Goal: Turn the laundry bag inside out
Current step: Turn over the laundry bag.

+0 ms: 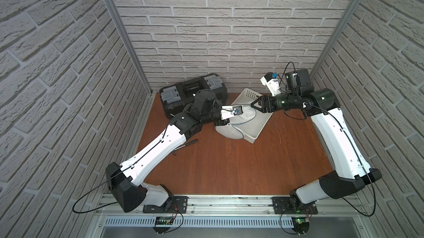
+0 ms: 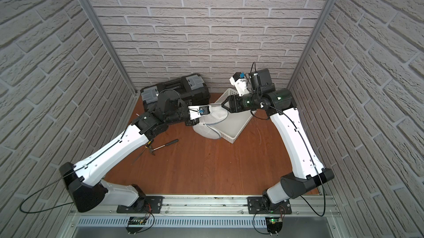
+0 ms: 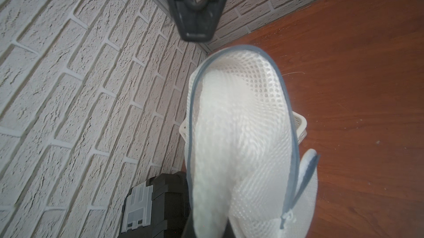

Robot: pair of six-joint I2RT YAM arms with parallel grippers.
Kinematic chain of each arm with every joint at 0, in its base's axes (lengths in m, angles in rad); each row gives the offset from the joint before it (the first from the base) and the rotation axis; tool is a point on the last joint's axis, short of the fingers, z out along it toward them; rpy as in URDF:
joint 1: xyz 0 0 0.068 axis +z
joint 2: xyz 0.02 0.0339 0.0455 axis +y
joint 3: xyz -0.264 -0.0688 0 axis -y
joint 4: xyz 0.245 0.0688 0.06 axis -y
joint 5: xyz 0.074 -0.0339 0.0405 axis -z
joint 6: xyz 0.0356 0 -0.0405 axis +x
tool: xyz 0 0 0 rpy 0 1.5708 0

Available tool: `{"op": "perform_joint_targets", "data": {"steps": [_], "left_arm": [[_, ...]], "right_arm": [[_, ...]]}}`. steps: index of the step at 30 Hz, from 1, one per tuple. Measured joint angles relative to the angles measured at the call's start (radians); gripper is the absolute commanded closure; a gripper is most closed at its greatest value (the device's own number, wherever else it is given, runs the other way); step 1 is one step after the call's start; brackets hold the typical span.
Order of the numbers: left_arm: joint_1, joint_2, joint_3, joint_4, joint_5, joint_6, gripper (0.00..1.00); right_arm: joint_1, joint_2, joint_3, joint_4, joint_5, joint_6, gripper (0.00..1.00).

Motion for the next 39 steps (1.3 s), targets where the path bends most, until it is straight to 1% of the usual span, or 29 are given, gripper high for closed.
{"op": "perform_joint_targets", "data": {"steps": [3, 7, 8, 11, 13, 16, 19, 22, 24, 26, 27, 28, 30, 33, 36, 37, 38, 39], "left_arm": [[-0.001, 0.000, 0.010, -0.010, 0.000, 0.006, 1.00], [-0.006, 0.000, 0.012, -0.019, -0.008, 0.011, 1.00], [-0.006, 0.000, 0.012, -0.023, -0.010, 0.012, 1.00], [-0.007, 0.000, 0.012, -0.026, -0.013, 0.016, 1.00], [-0.009, 0.000, 0.012, -0.026, -0.013, 0.024, 1.00], [-0.022, -0.001, 0.010, -0.022, -0.013, 0.058, 1.00], [-0.052, -0.021, -0.019, 0.002, -0.016, 0.111, 1.00], [-0.090, -0.042, -0.063, 0.052, -0.036, 0.167, 1.00], [-0.109, -0.049, -0.093, 0.083, -0.057, 0.205, 1.00], [-0.120, -0.052, -0.113, 0.113, -0.073, 0.230, 1.00], [-0.125, -0.055, -0.119, 0.130, -0.083, 0.244, 1.00], [-0.129, -0.058, -0.126, 0.150, -0.093, 0.252, 1.00], [-0.134, -0.068, -0.140, 0.198, -0.113, 0.269, 1.00], [-0.139, -0.088, -0.150, 0.266, -0.133, 0.285, 1.00], [-0.139, -0.114, -0.161, 0.302, -0.145, 0.299, 1.00], [-0.139, -0.123, -0.167, 0.304, -0.147, 0.305, 1.00], [-0.139, -0.133, -0.178, 0.307, -0.148, 0.315, 1.00], [-0.139, -0.143, -0.190, 0.308, -0.147, 0.327, 1.00]], "right_arm": [[0.020, 0.021, 0.007, -0.021, 0.036, -0.021, 0.57], [0.030, 0.054, 0.013, -0.036, 0.064, -0.039, 0.63], [0.031, 0.059, 0.013, -0.038, 0.070, -0.042, 0.68], [0.031, 0.066, 0.013, -0.039, 0.110, -0.050, 0.88], [0.031, 0.066, 0.013, -0.037, 0.141, -0.050, 0.96], [0.010, 0.065, 0.003, -0.028, 0.154, -0.027, 0.97], [-0.062, 0.046, -0.071, 0.016, 0.100, 0.048, 0.97], [-0.145, 0.008, -0.235, 0.098, -0.031, 0.150, 0.97], [-0.167, -0.002, -0.341, 0.145, -0.130, 0.218, 0.97], [-0.172, 0.008, -0.405, 0.178, -0.211, 0.267, 0.97], [-0.173, 0.017, -0.428, 0.196, -0.251, 0.288, 0.94], [-0.173, 0.024, -0.449, 0.217, -0.286, 0.309, 0.89], [-0.173, 0.029, -0.480, 0.248, -0.340, 0.344, 0.71], [-0.182, 0.029, -0.473, 0.254, -0.357, 0.348, 0.50], [-0.206, 0.010, -0.436, 0.264, -0.341, 0.338, 0.35], [-0.214, -0.005, -0.424, 0.269, -0.326, 0.330, 0.32], [-0.222, -0.027, -0.409, 0.277, -0.305, 0.322, 0.27], [-0.228, -0.052, -0.392, 0.283, -0.283, 0.302, 0.26]]}}
